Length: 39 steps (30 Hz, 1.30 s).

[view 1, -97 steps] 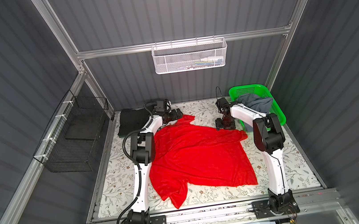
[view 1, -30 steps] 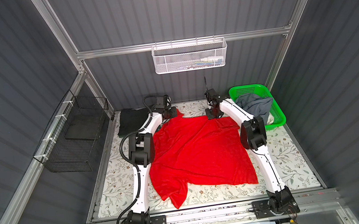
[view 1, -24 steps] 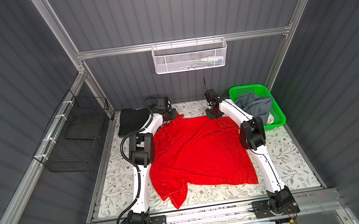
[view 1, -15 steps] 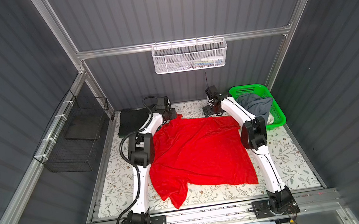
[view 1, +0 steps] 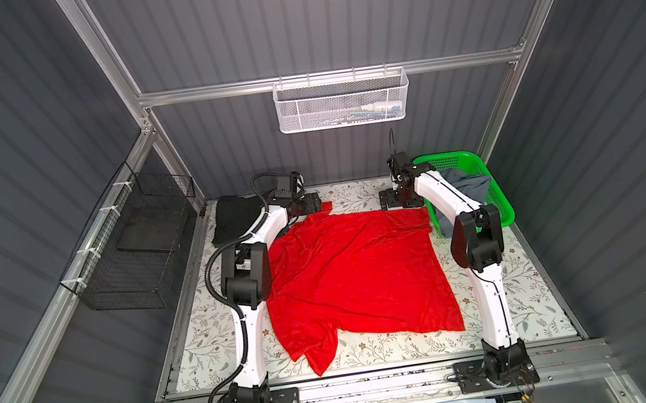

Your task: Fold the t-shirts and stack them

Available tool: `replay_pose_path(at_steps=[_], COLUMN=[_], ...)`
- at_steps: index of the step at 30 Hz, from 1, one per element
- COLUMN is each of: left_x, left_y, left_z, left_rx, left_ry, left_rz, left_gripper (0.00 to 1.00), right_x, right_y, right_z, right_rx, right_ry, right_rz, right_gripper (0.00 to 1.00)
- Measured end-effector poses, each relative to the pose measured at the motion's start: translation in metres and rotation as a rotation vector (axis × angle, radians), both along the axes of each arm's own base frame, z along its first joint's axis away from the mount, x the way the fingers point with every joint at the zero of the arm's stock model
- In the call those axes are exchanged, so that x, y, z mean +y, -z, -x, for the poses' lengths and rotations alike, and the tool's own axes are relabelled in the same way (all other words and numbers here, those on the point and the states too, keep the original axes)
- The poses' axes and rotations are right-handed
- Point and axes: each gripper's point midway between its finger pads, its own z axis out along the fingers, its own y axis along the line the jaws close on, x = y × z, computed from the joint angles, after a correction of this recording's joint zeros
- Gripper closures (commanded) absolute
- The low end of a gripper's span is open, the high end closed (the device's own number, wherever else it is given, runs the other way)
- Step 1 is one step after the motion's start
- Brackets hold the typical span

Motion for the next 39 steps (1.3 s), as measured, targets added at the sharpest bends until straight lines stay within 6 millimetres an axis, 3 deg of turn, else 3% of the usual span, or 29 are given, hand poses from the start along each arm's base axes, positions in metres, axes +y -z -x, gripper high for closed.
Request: replay_pose_path(at_steps=[4, 9, 13, 18, 22, 24, 33, 39], left_x=[-0.006, -0.007, -0.012, -0.015, -0.018, -0.019, -0.023, -0.020], left_y=[0.009, 0.034, 0.052, 0.063, 0.063, 0.060, 0.053, 0.032], left_z=[-0.012, -0.018, -0.024, -0.026, -0.028, -0.029, -0.031, -0.021], left_rx=[0.007, 0.054, 0.079, 0.093, 0.089, 0.081, 0.067, 0.044], left_ry=[0.013, 0.016, 0.024, 0.035, 0.043, 0.052, 0.066, 0.069], left_rz=[-0.006, -0.029, -0.035, -0.030, -0.022, -0.020, -0.007, -0.001], left_gripper=[0.28, 0.31, 0.36, 0.54, 0.91, 1.00, 1.00, 1.00], right_x=[0.009, 0.018, 0.020, 0.022, 0.023, 0.024, 0.027, 0.030], right_y=[-0.013, -0.036, -0.044, -0.038, -0.031, -0.030, -0.031, -0.022], right_z=[0.015, 0.026, 0.037, 0.049, 0.051, 0.051, 0.045, 0.025], right_rx=[-0.009, -0.051, -0.061, -0.043, -0.031, -0.030, -0.045, -0.045], right_ry=[-0.008, -0.017, -0.016, -0.012, -0.011, -0.009, -0.004, 0.010], right_rz=[-0.048, -0.101, -0.130, -0.156, -0.168, -0.174, -0.191, -0.170], right_gripper=[0.01, 0.01, 0.01, 0.01, 0.01, 0.01, 0.01, 0.01])
